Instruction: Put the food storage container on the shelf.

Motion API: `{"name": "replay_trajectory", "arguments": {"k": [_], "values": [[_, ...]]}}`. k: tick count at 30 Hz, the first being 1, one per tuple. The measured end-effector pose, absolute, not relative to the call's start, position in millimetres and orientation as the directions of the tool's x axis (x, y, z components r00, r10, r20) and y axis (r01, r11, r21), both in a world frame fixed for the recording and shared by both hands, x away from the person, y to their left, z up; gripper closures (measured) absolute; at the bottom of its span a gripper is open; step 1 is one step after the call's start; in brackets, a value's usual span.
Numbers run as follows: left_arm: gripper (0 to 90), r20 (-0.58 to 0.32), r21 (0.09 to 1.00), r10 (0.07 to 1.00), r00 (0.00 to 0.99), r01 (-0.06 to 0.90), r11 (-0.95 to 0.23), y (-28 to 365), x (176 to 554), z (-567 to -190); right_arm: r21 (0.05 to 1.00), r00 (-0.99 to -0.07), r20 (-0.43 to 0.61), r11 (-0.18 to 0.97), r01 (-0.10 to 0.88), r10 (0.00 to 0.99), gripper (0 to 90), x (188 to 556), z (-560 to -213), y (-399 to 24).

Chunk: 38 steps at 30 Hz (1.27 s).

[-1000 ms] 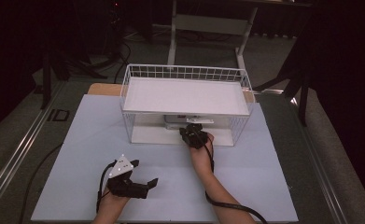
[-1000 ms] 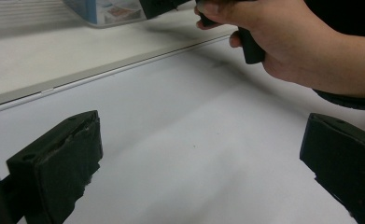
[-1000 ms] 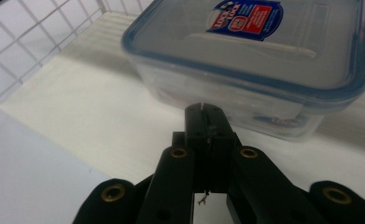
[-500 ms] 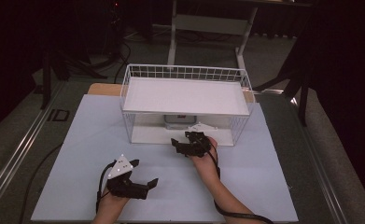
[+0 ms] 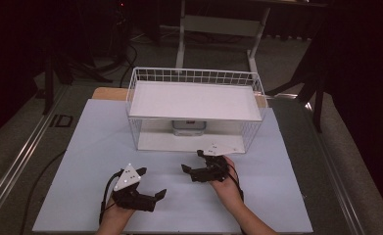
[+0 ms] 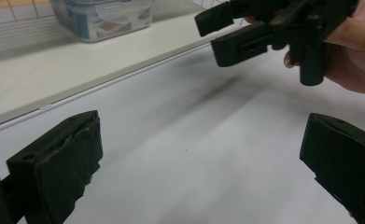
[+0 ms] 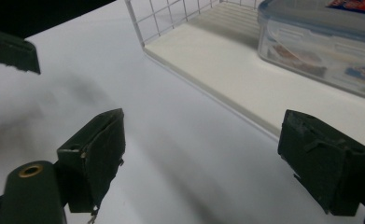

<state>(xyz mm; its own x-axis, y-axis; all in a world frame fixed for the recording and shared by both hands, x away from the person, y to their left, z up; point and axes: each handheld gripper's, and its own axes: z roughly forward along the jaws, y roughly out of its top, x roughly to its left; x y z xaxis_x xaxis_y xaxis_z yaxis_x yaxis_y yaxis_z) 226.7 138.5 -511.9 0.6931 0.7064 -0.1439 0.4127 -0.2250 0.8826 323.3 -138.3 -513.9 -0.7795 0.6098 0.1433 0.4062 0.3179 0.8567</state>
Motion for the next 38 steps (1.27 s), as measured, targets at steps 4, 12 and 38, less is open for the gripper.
{"name": "replay_trajectory", "arguments": {"k": [4,12,38], "values": [[0.3,-0.146,0.887,0.697,0.702,0.405,-0.221,137.7,226.2,-511.0,0.86,-0.79,0.125,0.331,0.387,0.6,14.8,311.7,-511.7,-145.0],[0.3,-0.156,0.89,0.683,0.713,0.401,-0.215,138.4,226.1,-510.8,0.865,-0.801,0.127,0.329,0.378,0.585,14.9,295.7,-505.9,-160.1],[0.3,-0.168,0.889,0.664,0.729,0.402,-0.217,136.2,227.3,-514.7,0.873,-0.784,0.065,0.346,0.345,0.617,14.8,268.6,-513.3,-215.0]]}}
